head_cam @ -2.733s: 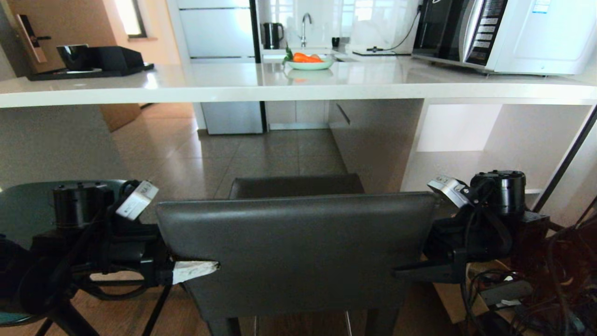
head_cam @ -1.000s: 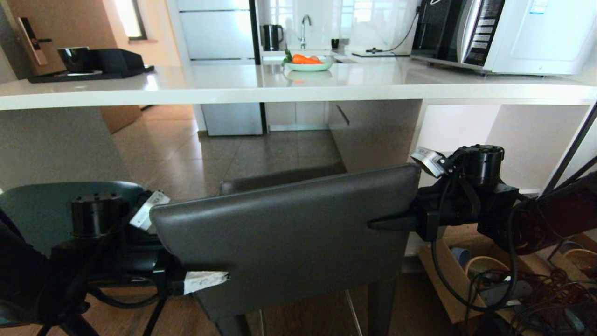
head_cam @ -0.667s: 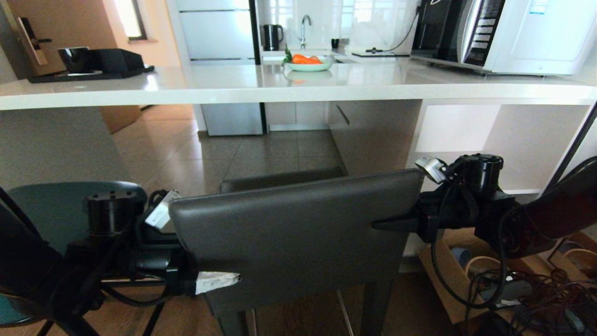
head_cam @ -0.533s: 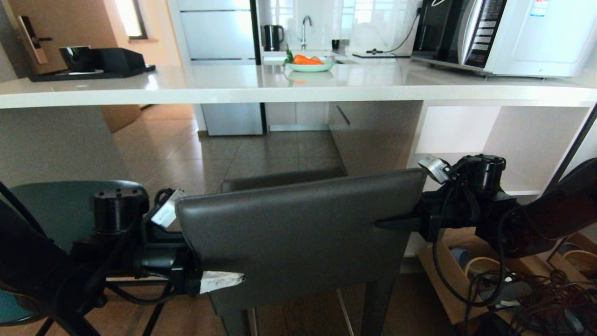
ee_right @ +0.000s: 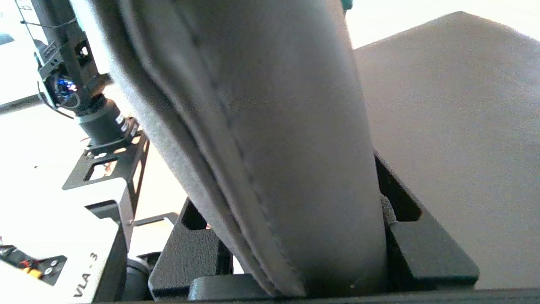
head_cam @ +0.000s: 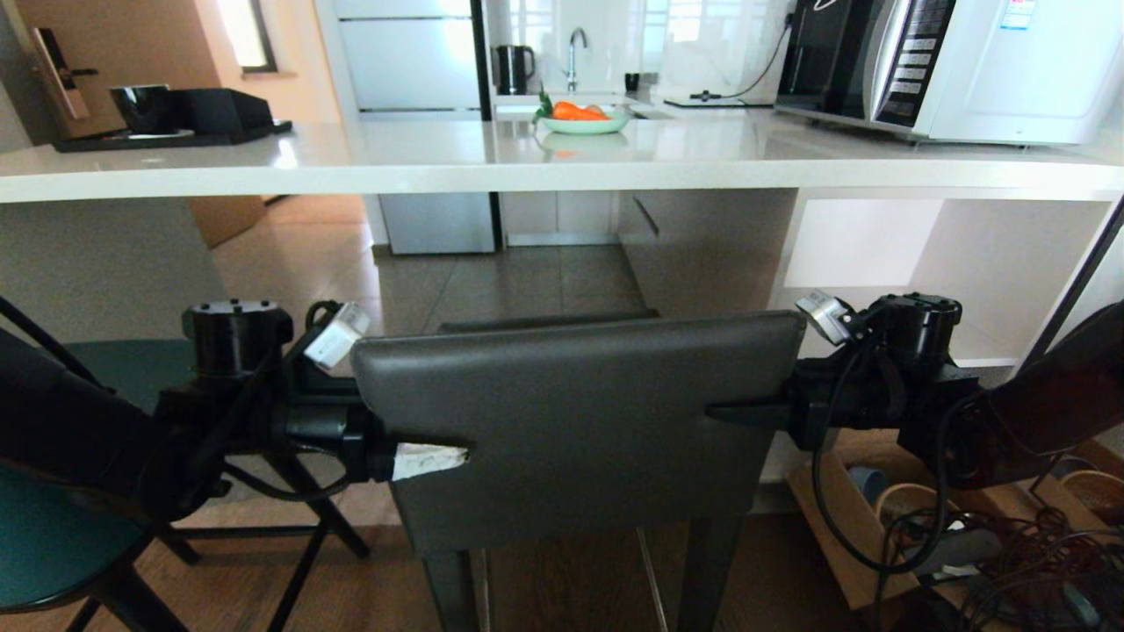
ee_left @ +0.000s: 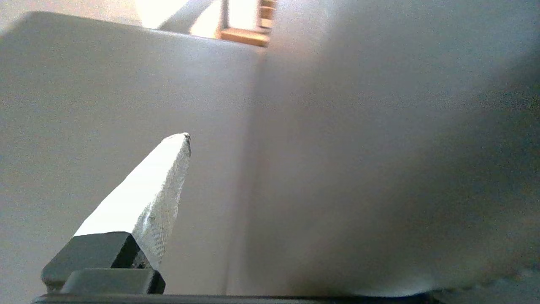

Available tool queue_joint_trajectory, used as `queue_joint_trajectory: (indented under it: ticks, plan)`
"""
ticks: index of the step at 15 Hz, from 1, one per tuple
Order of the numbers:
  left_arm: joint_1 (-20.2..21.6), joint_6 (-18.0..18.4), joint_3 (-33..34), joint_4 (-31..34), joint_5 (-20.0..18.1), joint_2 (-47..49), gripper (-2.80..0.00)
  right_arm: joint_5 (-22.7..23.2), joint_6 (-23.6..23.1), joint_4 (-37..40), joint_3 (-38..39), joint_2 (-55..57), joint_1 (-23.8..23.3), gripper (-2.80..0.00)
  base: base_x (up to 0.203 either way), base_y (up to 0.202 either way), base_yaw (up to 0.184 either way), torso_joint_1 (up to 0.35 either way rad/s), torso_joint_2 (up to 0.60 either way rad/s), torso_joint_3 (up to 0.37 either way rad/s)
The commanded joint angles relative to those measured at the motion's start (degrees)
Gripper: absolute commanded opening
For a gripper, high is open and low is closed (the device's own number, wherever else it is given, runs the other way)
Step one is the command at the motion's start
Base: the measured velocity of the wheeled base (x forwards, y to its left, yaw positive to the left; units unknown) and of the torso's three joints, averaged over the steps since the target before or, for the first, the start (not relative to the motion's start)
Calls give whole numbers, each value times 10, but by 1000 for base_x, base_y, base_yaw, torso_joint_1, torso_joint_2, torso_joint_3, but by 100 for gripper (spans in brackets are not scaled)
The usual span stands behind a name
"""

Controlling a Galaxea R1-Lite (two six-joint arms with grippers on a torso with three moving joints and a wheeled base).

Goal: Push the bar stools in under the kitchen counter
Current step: Push the gray chair back under the dining table

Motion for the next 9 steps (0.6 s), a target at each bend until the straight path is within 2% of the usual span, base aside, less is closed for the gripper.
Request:
queue_joint_trajectory:
  ticks: [1,9]
  plan:
    - [11,-1,-19,-4,-4,15,0,11,0,-2,2,2,2,-280,0,0,0,0,0,0]
    - [10,2,-14,-8,-2,61,0,5,10,-1,2,-3,7,-280,0,0,0,0,0,0]
